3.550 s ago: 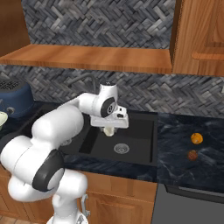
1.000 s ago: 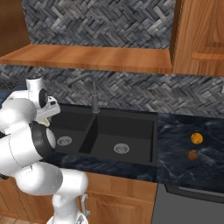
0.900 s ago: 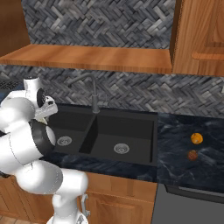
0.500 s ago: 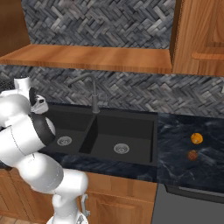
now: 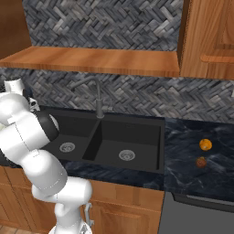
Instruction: There is a mixed pile of frozen fruits and vegetables on the counter. Locate all the frozen vegetables and place the items in a bowl on the counter. Take all the frozen fruits and defrost them in a running sink.
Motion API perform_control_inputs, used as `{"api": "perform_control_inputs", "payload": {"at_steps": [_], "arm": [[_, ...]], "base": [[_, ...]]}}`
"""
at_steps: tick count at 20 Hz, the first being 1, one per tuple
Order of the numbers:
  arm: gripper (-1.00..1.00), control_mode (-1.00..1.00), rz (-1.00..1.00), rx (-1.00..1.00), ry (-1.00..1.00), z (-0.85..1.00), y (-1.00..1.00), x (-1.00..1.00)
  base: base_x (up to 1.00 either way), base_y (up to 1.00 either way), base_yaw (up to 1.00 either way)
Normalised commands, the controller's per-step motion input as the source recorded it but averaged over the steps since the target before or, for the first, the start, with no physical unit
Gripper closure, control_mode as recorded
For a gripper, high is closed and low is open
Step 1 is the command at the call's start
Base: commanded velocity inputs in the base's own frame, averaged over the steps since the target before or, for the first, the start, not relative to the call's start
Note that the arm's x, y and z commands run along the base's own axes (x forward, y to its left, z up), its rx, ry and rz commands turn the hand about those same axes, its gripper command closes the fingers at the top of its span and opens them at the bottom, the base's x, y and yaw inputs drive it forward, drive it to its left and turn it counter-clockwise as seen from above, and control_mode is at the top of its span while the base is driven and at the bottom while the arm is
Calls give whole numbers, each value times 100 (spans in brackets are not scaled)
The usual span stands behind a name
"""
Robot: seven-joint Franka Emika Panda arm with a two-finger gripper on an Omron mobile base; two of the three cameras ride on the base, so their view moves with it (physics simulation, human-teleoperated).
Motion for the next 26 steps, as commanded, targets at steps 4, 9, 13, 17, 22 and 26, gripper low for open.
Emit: {"api": "perform_control_inputs", "payload": {"at_steps": [4, 9, 13, 17, 22, 26], "arm": [[100, -100, 9, 0, -1, 10, 42, 0], [100, -100, 6, 0, -3, 12, 38, 1], [100, -100, 5, 0, -3, 11, 36, 3], [100, -100, 4, 0, -1, 12, 30, 7], [100, -100, 1, 0, 0, 2, 28, 10], [100, -100, 2, 0, 0, -5, 31, 13]], "base": [[0, 0, 0], [0, 0, 0], [0, 0, 0], [0, 0, 0], [0, 0, 0], [0, 0, 0]]}}
